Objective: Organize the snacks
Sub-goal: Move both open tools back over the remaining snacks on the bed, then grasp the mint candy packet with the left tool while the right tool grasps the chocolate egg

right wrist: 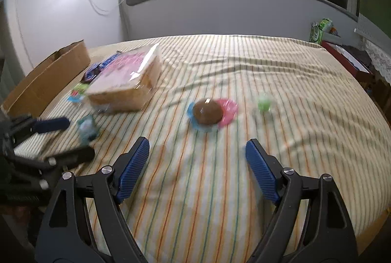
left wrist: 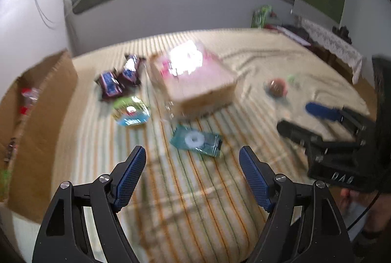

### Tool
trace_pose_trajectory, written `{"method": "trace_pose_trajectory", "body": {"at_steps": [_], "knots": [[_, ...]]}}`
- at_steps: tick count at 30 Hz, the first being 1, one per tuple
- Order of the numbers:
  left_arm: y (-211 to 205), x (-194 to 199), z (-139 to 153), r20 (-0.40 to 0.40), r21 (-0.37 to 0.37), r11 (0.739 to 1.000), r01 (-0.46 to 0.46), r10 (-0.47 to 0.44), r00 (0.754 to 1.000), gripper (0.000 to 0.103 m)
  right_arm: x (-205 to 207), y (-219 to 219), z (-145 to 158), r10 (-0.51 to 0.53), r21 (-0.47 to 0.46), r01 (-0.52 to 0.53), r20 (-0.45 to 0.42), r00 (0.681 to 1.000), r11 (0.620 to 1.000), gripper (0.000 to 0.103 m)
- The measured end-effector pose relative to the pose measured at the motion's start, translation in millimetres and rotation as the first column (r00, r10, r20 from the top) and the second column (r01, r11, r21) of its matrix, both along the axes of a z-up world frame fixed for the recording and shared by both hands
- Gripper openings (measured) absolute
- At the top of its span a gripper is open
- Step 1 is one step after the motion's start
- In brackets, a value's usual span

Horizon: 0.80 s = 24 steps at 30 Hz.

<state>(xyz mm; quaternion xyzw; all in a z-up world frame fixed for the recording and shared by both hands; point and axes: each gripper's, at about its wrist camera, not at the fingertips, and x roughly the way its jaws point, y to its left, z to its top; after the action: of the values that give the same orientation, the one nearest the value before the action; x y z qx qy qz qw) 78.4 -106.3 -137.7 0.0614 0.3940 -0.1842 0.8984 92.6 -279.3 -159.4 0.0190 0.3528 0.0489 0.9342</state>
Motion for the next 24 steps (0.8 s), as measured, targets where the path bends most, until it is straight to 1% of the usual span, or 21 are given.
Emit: {"method": "trace_pose_trajectory", "body": {"at_steps": [1,2,7,12,13,16,17,19,20,21,22,23,24], "knots": [[-1,4,-4,-0.018,0.001,1.0,-0.006,0.006,1.0,0.078,8,-3,0,-0.008,0.018,0.009,-0.011,1.0,1.0,0.086],[-2,7,-5,-0.017,0.002,1.0,-0.01,0.01,1.0,0.078,13,-5,0,-0.011,0.026,0.012,-0.014,1.0,1.0,0.087],[-11,16,-7,-0.003,0.021,1.0,-0.004,0.004,1.0,0.079,33,-3,0,-0.003,0.019,0.004,-0.033,0.999,1.0,0.087],[-14,19,-7,0.01,0.023,1.0,0.004,-0.004,1.0,0.078,40,0,1,0.001,0.008,0.0,-0.054,0.999,1.0,0.086],[-13,19,-7,0.011,0.019,1.0,0.005,-0.005,1.0,0.078,41,0,1,0.0,0.007,0.001,-0.056,0.998,1.0,0.085],[-11,20,-7,0.015,0.008,1.0,-0.001,0.001,1.0,0.075,42,-1,1,-0.01,-0.006,0.009,-0.059,0.998,1.0,0.075],[-10,20,-6,0.017,0.008,1.0,-0.002,0.002,1.0,0.075,43,-1,1,-0.012,-0.014,0.011,-0.059,0.998,1.0,0.069],[-10,21,-6,0.018,0.006,1.0,0.0,0.0,1.0,0.073,44,-1,1,-0.013,-0.028,0.012,-0.056,0.998,1.0,0.062],[-9,21,-6,0.019,0.004,1.0,0.001,-0.001,1.0,0.069,43,-2,1,-0.015,-0.03,0.013,-0.051,0.999,0.999,0.053],[-9,21,-6,0.022,0.001,1.0,0.003,-0.003,1.0,0.064,43,-3,1,-0.014,-0.03,0.013,-0.046,0.999,0.999,0.049],[-8,20,-6,0.024,-0.001,1.0,0.004,-0.004,1.0,0.057,41,-4,1,-0.013,-0.024,0.012,-0.038,0.999,1.0,0.048],[-7,19,-5,0.034,-0.003,1.0,0.002,-0.002,0.999,0.039,40,-5,1,-0.011,-0.016,0.011,-0.032,0.999,1.0,0.045],[-6,19,-5,0.038,-0.009,1.0,0.001,-0.001,0.999,0.033,38,-6,2,-0.012,-0.007,0.011,-0.024,1.0,1.0,0.043]]}}
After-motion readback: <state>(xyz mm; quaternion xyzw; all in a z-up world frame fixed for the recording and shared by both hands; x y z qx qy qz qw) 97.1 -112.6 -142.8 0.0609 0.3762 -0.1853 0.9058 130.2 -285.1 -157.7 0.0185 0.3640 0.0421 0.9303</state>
